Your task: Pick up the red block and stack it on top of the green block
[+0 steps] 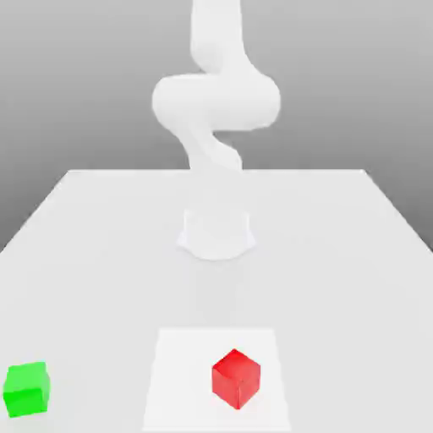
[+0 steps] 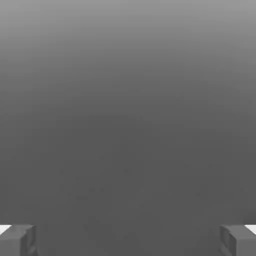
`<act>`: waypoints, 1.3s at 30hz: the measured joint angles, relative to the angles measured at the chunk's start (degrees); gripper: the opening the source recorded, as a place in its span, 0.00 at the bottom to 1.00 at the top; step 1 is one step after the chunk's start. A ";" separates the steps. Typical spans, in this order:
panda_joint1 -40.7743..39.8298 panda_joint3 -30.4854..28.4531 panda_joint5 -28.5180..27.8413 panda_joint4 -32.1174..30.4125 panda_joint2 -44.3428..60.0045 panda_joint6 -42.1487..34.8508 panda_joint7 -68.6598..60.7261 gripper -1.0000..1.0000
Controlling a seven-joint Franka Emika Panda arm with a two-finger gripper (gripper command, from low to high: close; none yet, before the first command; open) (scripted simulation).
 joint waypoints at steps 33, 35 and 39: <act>-4.47 5.82 -10.01 -14.47 59.08 32.01 48.29 0.00; -4.21 5.49 -10.35 -14.38 59.64 32.51 48.55 0.00; -5.76 7.85 -6.45 -15.33 53.75 27.73 45.69 0.00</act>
